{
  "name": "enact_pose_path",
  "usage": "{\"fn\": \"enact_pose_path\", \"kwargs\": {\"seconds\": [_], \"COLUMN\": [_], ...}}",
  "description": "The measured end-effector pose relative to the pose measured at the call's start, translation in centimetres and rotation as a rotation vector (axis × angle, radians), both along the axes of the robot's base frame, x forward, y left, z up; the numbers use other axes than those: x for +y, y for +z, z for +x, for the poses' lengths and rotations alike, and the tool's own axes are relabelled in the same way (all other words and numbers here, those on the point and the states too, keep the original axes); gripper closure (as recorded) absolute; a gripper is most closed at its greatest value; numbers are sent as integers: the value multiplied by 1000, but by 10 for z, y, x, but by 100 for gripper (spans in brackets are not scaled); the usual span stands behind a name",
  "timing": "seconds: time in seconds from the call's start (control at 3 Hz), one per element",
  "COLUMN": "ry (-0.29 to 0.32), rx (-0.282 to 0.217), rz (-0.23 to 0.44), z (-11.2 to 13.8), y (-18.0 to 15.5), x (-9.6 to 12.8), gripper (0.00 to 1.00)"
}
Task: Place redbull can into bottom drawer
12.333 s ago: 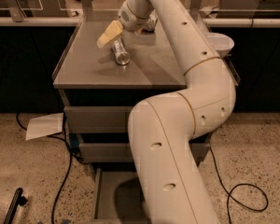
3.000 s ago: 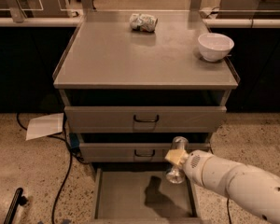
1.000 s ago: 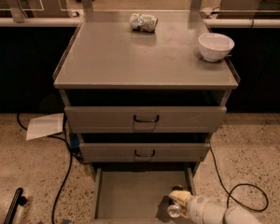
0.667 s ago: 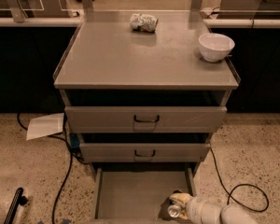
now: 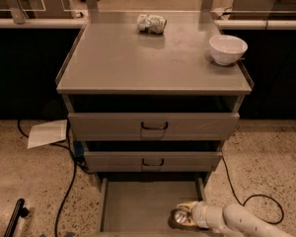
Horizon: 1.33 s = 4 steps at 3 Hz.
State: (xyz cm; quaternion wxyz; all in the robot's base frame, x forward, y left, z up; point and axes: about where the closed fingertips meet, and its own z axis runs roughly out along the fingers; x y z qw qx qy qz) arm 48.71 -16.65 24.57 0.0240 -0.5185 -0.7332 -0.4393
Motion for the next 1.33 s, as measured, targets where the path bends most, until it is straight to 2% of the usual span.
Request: {"fn": "enact_pose_path", "kwargs": {"seconds": [0.33,0.67,1.0,1.33], "ry": [26,37,39,39], "rx": [94,180,182,182], "rz": [1,1,-2,-2], "z": [19,25,27,27], "y": [-29,-53,-54,-54], "x": [6,11,12,12], "gripper": [100,100,81,58]}}
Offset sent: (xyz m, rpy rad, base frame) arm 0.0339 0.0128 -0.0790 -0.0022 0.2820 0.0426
